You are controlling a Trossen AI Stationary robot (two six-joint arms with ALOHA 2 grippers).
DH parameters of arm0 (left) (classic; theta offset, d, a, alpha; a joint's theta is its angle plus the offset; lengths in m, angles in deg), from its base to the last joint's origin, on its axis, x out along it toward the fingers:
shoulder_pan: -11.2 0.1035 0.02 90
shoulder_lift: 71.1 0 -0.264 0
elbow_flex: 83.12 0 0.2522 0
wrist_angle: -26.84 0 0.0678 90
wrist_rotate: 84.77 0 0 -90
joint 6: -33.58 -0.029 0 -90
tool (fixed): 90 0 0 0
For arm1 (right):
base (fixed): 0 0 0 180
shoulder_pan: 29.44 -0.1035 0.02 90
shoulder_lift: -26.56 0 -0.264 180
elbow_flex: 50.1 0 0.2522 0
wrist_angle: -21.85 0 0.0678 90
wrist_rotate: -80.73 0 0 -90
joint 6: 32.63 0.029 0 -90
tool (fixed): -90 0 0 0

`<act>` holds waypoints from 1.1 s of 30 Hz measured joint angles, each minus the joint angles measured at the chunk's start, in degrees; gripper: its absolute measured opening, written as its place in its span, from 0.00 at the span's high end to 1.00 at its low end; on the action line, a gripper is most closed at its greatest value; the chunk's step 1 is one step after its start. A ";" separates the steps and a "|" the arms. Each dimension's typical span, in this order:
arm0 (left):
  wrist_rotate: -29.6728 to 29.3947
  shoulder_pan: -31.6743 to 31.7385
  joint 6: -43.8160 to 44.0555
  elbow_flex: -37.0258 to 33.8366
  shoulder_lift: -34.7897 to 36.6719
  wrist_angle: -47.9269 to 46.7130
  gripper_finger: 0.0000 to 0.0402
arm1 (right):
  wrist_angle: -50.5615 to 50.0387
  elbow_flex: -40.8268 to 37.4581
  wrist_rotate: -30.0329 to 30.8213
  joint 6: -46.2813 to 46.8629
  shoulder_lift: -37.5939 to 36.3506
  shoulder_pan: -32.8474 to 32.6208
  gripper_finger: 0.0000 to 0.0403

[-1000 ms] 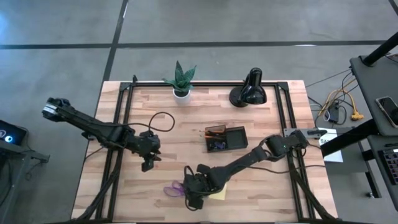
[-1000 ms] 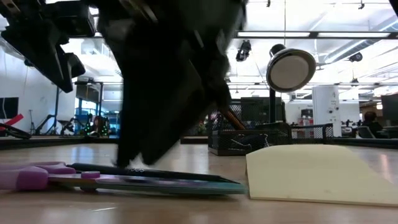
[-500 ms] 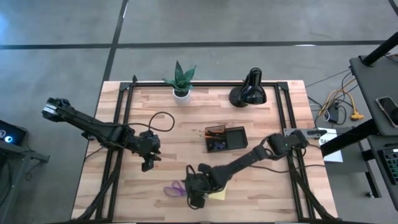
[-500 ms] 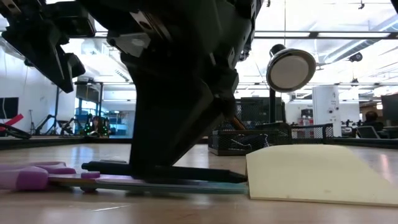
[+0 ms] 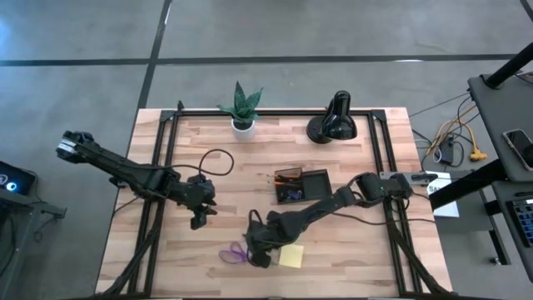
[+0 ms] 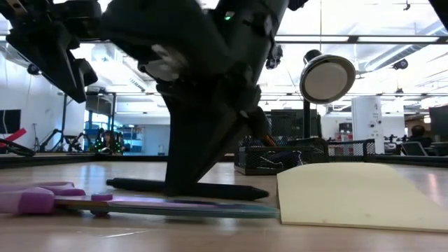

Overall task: Pick and place office supplies into organizer
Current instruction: Put the black ballpen into the black desk organizer

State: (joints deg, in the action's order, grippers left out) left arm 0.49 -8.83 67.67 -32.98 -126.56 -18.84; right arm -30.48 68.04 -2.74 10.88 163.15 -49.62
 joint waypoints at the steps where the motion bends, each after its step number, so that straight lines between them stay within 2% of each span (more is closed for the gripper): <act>1: -0.13 -0.02 0.00 0.00 0.00 0.00 0.68 | -0.06 0.15 0.65 1.15 0.00 0.32 0.95; 8: -0.32 -0.02 -0.39 0.00 0.00 0.60 0.68 | -0.03 2.22 13.44 6.80 0.52 2.70 0.95; 20: -0.59 0.00 -1.11 0.12 0.00 3.04 0.68 | 1.41 6.87 14.53 7.58 0.92 3.90 0.95; 24: -4.29 0.00 -3.41 0.36 0.22 0.22 0.68 | 1.50 8.93 17.51 8.68 0.83 2.48 0.95; 26: -6.97 0.04 -3.57 1.16 0.74 -1.47 0.68 | 0.96 10.16 20.42 9.94 0.49 1.64 0.95; 28: -8.91 0.04 -4.58 2.08 1.74 -2.19 0.68 | -1.72 11.52 25.94 14.29 0.03 0.31 0.95; 31: -9.17 0.04 -5.56 3.11 3.96 -1.52 0.68 | -6.92 13.67 34.78 21.94 -0.93 -2.12 0.95; 33: -9.22 0.04 -6.01 3.98 5.23 -0.63 0.68 | -11.01 15.21 38.39 25.65 -1.80 -3.69 0.95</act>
State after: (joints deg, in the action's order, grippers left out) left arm -8.73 -8.78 61.66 -29.00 -121.33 -19.47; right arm -41.49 83.24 35.65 36.53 161.35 -53.31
